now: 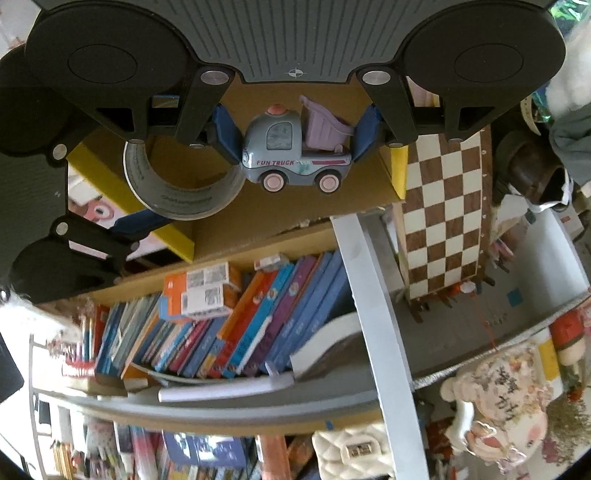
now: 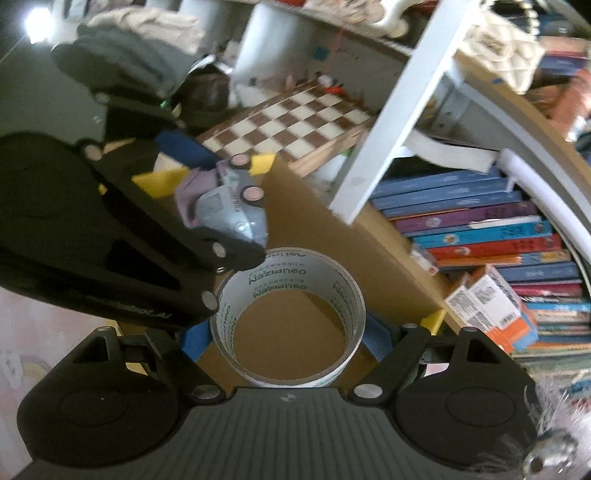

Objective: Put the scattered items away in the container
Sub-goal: 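Lift and carry the toy truck and tape roll over the yellow box with both tools, then open the left tool to drop the truck while the right tool releases the tape roll into the box, then withdraw both tools from the box back toward the white blocks and eraser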

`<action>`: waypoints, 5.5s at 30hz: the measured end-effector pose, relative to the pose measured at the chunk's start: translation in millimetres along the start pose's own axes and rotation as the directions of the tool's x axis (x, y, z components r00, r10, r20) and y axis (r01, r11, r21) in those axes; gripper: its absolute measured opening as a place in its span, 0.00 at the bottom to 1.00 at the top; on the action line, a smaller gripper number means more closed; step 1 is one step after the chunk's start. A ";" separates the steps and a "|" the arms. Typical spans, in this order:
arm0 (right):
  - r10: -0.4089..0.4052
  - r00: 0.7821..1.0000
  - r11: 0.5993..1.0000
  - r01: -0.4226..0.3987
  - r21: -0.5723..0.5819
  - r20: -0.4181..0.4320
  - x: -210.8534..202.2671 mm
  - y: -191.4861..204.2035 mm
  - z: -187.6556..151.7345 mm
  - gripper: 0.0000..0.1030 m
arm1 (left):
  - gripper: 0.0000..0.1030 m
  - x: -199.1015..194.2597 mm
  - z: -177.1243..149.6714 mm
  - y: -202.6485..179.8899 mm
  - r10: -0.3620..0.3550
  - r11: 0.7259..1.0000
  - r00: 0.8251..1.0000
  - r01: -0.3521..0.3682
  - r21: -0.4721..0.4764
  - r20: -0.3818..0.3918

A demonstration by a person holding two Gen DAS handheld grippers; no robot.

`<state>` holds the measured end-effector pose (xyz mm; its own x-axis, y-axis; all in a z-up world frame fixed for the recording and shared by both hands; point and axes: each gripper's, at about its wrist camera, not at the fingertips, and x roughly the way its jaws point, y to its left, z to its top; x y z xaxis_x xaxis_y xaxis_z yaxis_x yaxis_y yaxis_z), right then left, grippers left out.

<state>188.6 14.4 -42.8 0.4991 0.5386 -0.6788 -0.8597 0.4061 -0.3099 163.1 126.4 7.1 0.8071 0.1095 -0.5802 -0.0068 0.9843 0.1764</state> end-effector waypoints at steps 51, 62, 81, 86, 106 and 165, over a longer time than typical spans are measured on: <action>0.119 0.948 0.966 -0.179 -0.186 -0.295 84.1 -14.5 7.1 0.80 | 0.63 58.7 -8.6 0.9 -0.009 0.986 0.967 0.052 0.160 -0.256; 0.086 0.946 0.969 -0.152 -0.193 -0.314 80.2 -1.5 7.0 0.80 | 0.64 60.1 -8.8 -1.4 -0.005 0.983 0.961 0.056 0.176 -0.276; 0.008 0.981 1.000 -0.011 -0.014 -0.195 22.2 -8.6 -0.9 0.87 | 0.74 28.2 -6.2 -8.0 0.049 0.983 0.980 -0.013 0.182 -0.193; -0.009 0.990 0.996 0.022 0.087 -0.143 -4.3 -15.8 -2.7 0.87 | 0.76 8.4 -4.5 -8.4 0.055 0.986 0.987 -0.031 0.164 -0.149; -0.148 0.989 0.930 0.146 0.338 -0.019 -79.3 -38.3 -41.2 0.87 | 0.80 -60.9 -6.3 -28.5 0.039 0.996 0.999 -0.040 0.081 0.007; -0.280 0.956 0.709 0.270 0.651 -0.092 -168.8 -62.9 -196.1 0.90 | 0.80 -90.0 -7.3 -164.6 0.000 0.996 0.998 -0.005 0.087 0.066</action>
<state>137.1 -246.8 -39.2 0.7076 0.3335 -0.6230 -0.4039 0.9143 0.0306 87.3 -44.5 24.4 0.8443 0.0999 -0.5265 0.0400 0.9680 0.2478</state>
